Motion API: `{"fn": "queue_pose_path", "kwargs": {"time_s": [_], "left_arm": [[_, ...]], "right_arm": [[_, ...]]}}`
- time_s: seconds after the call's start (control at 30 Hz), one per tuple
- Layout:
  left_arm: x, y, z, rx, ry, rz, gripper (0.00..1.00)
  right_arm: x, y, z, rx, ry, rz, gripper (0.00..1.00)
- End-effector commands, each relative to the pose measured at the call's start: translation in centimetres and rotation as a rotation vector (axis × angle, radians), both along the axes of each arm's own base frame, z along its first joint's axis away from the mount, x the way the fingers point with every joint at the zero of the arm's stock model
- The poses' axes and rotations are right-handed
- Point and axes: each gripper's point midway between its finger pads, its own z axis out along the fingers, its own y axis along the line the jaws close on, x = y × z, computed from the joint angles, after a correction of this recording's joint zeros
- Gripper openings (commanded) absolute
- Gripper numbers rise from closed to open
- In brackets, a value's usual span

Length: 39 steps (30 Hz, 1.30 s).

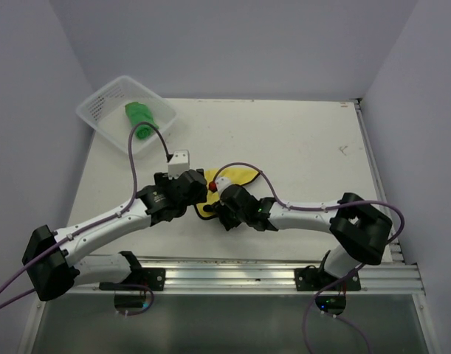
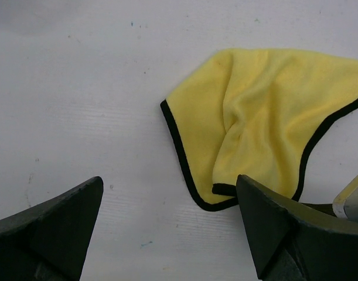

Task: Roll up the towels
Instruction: Flatten the towel

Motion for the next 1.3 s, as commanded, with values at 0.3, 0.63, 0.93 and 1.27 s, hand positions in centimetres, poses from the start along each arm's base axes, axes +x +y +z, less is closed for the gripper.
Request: {"fn": "queue_pose_path", "kwargs": {"time_s": [0.3,0.63,0.93,1.27], "left_arm": [[0.7,0.5,0.3,-0.029,-0.008,-0.003,1.00],[0.8,1.3,-2.0,-0.079,0.039,-0.038,1.00],[0.5,-0.1,-4.0,-0.089,0.069,-0.145,0.99],[-0.2,-1.8,-4.8,-0.099,0.073,-0.296,0.95]], "right_arm": [[1.7,0.4,-1.3,-0.031,-0.050,-0.056,0.34],[2.1,0.4,-0.2,-0.001,-0.069,-0.084,0.08],[1.7,-0.6,3.0,0.052,-0.050,-0.157,0.00],[3.2,-5.0,6.6,0.229,0.185,-0.341,0.00]]}}
